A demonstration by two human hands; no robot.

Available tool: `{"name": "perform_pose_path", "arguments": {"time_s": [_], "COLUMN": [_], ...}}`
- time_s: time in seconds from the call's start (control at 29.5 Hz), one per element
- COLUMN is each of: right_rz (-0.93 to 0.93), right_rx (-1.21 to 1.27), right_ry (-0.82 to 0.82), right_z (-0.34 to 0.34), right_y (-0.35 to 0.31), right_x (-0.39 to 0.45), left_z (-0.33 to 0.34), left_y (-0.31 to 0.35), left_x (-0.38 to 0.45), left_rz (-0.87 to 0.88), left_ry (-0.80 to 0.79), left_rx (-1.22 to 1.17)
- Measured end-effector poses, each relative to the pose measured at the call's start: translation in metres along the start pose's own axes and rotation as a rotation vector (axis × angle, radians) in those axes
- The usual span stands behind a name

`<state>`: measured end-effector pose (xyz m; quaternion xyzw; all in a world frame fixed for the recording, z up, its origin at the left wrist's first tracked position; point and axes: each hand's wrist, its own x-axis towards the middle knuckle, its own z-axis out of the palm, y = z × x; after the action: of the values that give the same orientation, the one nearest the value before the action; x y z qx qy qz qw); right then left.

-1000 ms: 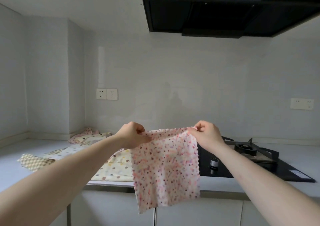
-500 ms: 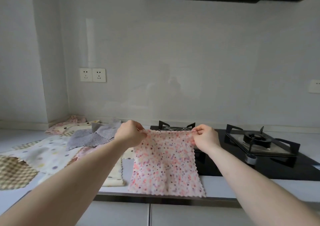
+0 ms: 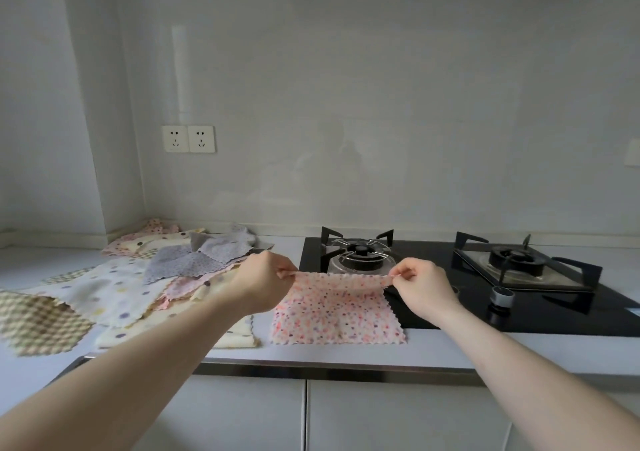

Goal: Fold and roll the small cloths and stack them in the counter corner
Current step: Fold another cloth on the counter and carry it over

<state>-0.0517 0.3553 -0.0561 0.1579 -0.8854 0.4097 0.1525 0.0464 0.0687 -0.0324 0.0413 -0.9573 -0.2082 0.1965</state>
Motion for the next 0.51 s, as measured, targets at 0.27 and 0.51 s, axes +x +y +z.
{"name": "perform_pose_path", "arguments": {"time_s": [0.27, 0.51], "right_rz": [-0.073, -0.021], "right_rx": [-0.193, -0.241], "right_ry": [-0.15, -0.127], "right_z": [-0.002, 0.008], "right_y": [0.009, 0.017], "right_x": [-0.054, -0.068], "left_z": [0.01, 0.007], "left_y": [-0.003, 0.007], "left_x": [-0.056, -0.064], "left_rz": [0.008, -0.019], "left_ry": [-0.139, -0.268], "left_rx": [0.123, 0.248]}}
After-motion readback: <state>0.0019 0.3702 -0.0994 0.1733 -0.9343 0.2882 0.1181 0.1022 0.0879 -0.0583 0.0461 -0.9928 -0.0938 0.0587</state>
